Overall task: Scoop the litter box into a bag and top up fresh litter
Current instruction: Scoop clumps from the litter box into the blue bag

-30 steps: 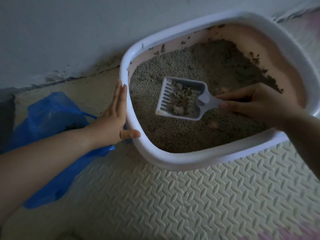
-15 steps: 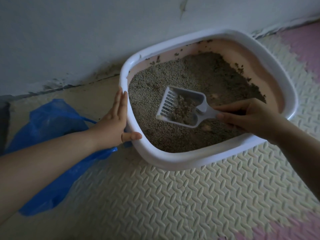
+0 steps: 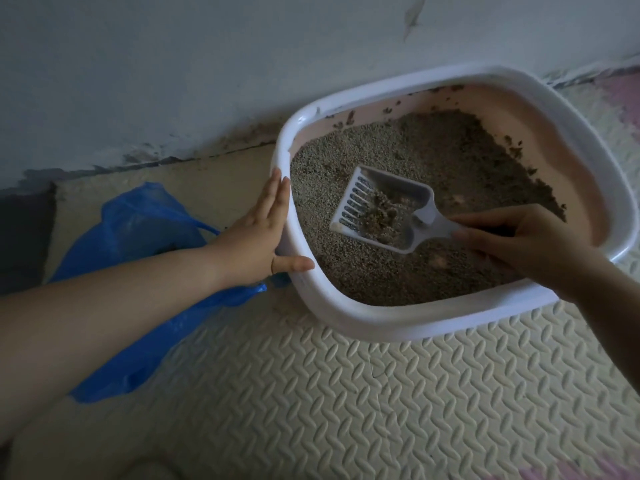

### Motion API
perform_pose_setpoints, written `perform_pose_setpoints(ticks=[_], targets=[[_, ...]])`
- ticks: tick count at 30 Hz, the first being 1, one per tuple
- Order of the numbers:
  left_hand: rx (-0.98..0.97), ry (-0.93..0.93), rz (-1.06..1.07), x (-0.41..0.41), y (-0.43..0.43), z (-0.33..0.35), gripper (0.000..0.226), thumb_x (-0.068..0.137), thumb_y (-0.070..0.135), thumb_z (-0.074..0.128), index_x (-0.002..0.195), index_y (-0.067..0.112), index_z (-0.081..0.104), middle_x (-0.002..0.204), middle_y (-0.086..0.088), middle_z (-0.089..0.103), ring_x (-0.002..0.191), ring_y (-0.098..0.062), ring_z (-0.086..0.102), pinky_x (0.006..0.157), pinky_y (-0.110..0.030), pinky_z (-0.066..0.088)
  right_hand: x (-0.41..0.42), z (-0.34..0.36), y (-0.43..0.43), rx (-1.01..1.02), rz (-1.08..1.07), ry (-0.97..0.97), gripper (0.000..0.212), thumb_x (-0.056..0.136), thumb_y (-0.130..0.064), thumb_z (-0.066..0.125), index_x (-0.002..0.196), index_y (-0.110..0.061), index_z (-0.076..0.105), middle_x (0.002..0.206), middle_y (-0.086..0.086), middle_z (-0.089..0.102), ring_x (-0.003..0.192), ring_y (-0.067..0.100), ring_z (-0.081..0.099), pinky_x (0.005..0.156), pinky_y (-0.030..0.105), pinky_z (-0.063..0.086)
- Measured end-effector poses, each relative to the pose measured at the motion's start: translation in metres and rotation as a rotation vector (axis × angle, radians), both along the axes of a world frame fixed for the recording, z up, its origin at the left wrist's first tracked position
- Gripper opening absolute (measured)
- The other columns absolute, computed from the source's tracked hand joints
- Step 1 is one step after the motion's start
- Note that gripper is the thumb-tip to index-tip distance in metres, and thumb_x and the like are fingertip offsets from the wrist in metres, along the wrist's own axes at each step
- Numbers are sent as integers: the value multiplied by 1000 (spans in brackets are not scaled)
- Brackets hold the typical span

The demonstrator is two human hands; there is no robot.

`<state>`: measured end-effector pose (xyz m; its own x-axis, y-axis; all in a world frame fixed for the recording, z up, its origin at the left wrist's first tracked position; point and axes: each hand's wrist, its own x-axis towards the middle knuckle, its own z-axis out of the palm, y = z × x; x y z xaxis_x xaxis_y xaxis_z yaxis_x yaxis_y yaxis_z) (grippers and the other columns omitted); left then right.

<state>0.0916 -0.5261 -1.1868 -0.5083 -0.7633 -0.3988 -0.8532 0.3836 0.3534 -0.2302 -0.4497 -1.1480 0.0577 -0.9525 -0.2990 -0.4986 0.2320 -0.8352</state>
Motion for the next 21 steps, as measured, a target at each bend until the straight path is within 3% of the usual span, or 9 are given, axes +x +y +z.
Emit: perform_pose_setpoints(ticks=[5, 9, 13, 15, 18, 21], targets=[[-99, 12, -5, 27, 2, 13, 109, 78, 68, 45, 145, 22, -27, 148, 11, -40, 141, -3, -17, 112, -22, 3, 18, 12, -12, 24, 56, -9, 19, 71, -41, 64, 84, -52, 71, 53, -1, 59, 42, 12, 42, 38, 15, 34], [-231, 24, 87, 70, 15, 30, 83, 91, 46, 52, 152, 22, 0, 155, 12, -26, 140, 1, -13, 114, -22, 4, 50, 23, -31, 3, 128, -20, 22, 71, -38, 63, 91, -41, 71, 54, 1, 58, 41, 8, 41, 39, 14, 34], [-323, -100, 234, 118, 27, 38, 64, 91, 39, 57, 146, 22, 31, 159, 4, -13, 145, -10, -11, 117, -38, 13, 92, 33, -54, -18, 207, -23, 21, 75, -35, 64, 94, -38, 72, 57, 1, 60, 46, 11, 43, 40, 15, 35], [-333, -151, 292, 141, 34, 38, 58, 89, 36, 60, 141, 18, 41, 160, -2, -9, 146, -17, -9, 118, -38, 11, 119, 36, -67, -26, 265, -18, 19, 75, -35, 63, 90, -41, 71, 55, 2, 59, 45, 10, 42, 40, 14, 35], [-289, -189, 359, 164, 43, 35, 54, 89, 35, 60, 137, 17, 46, 160, -6, -5, 147, -20, -3, 116, -36, 12, 154, 34, -82, -45, 392, 51, 26, 71, -44, 60, 95, -42, 71, 56, 1, 61, 44, 8, 43, 43, 18, 37], [-277, -202, 413, 179, 47, 29, 57, 88, 36, 61, 138, 16, 45, 160, -6, 8, 145, -21, 15, 111, -37, 26, 183, 28, -93, -54, 509, 136, 27, 72, -49, 58, 97, -48, 67, 57, -3, 63, 43, 6, 43, 44, 14, 36]])
